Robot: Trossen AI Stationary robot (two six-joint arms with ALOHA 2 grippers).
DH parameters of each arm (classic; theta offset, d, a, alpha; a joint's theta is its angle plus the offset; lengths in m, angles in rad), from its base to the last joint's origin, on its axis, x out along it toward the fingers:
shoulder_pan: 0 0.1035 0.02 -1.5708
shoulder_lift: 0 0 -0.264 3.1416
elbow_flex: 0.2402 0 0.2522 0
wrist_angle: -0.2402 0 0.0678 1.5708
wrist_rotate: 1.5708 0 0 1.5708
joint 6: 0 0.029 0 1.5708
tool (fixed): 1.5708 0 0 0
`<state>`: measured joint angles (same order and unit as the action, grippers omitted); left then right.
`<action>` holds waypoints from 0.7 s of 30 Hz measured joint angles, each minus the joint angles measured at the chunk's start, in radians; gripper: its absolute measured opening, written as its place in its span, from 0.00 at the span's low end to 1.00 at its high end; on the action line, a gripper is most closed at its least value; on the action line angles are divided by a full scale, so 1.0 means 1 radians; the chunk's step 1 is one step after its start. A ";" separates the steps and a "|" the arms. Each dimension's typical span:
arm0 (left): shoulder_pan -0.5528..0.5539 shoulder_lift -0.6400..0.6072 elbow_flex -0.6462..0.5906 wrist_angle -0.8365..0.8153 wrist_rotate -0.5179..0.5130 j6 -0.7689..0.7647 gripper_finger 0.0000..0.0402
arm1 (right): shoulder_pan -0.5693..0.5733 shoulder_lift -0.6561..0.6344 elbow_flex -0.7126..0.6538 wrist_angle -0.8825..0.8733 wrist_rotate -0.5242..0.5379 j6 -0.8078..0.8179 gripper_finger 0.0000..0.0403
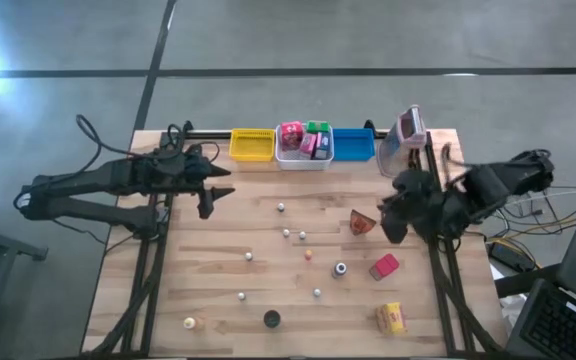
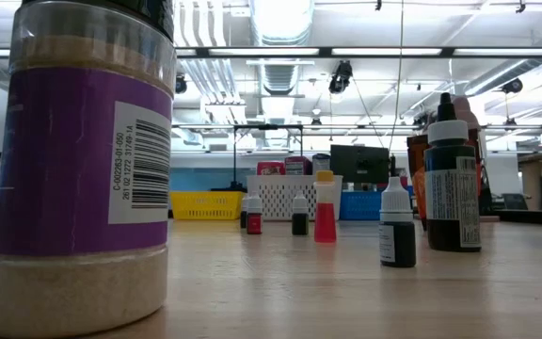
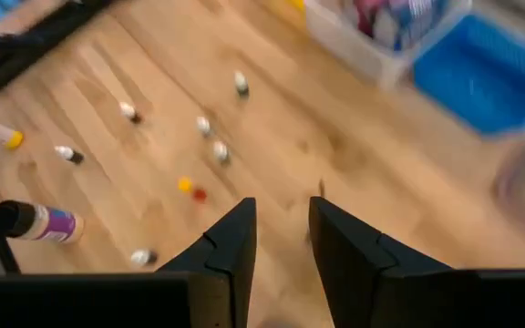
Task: Pick & Place Kitchen Items
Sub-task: Put the yellow cereal box into the white basket
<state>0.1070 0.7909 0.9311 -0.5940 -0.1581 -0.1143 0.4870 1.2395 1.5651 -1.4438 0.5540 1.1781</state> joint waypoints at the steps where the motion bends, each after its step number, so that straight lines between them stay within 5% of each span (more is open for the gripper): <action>1: 0.000 -0.001 0.000 -0.001 0.000 0.000 0.60 | 0.033 0.027 0.021 -0.035 -0.001 0.076 0.24; 10: 0.000 0.002 -0.002 0.014 -0.019 0.061 0.60 | 0.250 0.217 0.141 -0.127 -0.135 0.560 0.22; 21: 0.000 0.007 -0.002 0.074 -0.078 0.098 0.60 | 0.383 0.378 0.182 -0.128 -0.469 0.953 0.27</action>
<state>0.1074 0.7979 0.9287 -0.5196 -0.2360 -0.0158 0.8702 1.6177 1.7473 -1.5715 0.0851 2.1311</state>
